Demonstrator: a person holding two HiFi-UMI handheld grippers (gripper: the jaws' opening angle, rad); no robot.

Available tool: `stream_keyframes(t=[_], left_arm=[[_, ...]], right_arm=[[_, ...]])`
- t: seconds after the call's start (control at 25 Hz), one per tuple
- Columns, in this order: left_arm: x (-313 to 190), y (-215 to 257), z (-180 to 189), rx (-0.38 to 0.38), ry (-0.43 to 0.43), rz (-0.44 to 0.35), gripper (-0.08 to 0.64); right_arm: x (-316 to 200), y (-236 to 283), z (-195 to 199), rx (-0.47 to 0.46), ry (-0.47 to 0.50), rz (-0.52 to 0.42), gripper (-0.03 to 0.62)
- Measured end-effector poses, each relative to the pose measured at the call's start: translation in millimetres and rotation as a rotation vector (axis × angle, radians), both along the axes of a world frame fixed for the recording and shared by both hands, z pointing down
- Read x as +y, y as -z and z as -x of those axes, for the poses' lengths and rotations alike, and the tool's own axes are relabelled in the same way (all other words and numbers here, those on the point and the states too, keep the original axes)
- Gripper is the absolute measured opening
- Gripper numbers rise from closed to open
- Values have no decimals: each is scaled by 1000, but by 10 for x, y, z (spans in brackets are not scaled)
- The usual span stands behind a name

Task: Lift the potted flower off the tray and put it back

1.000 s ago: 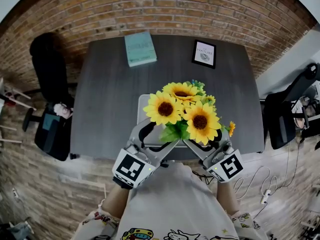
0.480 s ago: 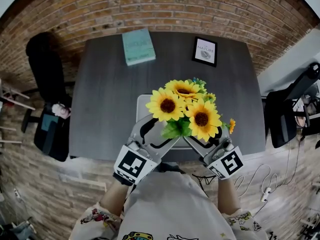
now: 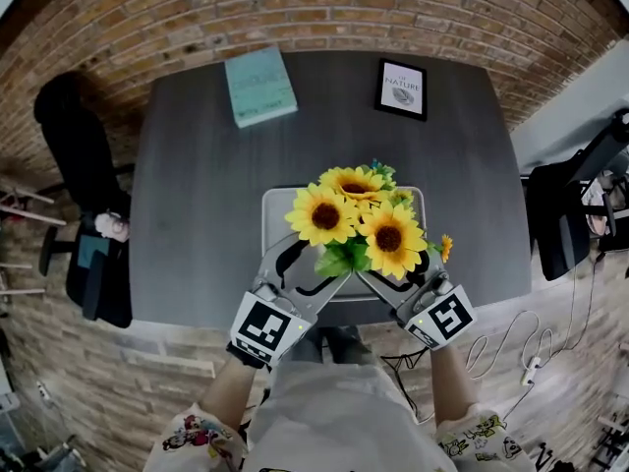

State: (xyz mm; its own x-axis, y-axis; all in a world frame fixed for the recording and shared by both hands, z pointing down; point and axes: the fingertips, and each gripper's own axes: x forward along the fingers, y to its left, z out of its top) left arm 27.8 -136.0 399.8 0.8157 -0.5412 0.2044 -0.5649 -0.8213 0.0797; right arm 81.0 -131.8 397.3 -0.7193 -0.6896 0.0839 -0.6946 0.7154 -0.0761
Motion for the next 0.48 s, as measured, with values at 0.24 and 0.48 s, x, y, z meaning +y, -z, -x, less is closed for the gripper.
stream_keyframes(t=[0.24, 0.48], left_arm=[[-57, -365, 31, -8, 14, 64, 321], [-147, -598, 15, -26, 8, 96, 321]], right_arm=[[-61, -327, 25, 14, 3, 41, 341], [-155, -585, 23, 20, 11, 88, 341]])
